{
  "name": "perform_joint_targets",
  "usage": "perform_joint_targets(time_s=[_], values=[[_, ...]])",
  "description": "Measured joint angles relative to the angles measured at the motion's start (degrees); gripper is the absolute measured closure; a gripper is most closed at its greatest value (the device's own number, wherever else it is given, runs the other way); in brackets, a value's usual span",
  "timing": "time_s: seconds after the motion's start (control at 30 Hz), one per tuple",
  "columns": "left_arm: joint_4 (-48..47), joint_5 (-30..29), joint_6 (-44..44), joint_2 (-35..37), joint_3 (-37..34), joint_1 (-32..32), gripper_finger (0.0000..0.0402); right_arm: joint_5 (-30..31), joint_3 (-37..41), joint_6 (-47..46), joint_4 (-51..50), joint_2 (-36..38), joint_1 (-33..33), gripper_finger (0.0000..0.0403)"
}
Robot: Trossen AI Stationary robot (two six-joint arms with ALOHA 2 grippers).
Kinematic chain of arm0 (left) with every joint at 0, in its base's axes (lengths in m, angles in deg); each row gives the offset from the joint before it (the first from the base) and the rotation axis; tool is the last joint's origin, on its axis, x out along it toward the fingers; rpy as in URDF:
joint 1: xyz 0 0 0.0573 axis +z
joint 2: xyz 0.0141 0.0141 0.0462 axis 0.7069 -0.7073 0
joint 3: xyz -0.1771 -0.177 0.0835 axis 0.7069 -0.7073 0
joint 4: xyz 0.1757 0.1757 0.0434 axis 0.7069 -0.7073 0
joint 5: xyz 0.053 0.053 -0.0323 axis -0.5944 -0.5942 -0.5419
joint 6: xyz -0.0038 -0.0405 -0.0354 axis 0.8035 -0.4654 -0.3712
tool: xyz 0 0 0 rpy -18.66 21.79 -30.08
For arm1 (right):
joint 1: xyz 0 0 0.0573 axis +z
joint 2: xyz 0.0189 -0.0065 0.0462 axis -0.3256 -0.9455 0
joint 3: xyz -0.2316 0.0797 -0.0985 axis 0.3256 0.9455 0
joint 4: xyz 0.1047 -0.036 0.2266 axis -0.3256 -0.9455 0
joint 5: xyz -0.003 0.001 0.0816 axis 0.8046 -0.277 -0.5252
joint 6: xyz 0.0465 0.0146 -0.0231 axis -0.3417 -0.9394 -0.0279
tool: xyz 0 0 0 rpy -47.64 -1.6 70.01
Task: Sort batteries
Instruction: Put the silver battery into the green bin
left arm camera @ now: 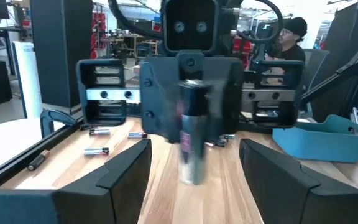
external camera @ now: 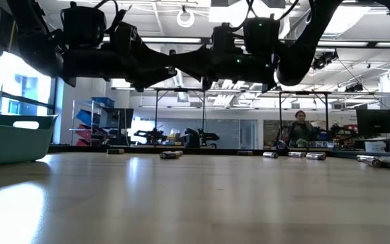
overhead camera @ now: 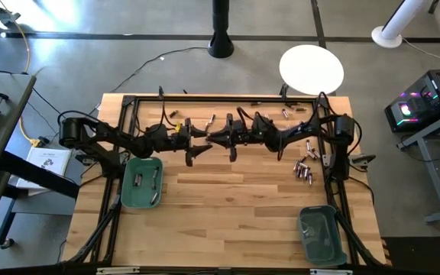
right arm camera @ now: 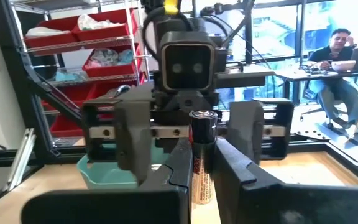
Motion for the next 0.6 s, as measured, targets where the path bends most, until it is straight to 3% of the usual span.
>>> perform_joint_targets(time_s=[0.6], values=[[-0.17,-0.11,1.48,0.00,0.00,-0.02,0.0281,1.06,0.00,-0.97,-0.02,-0.02,0.00,0.0384]])
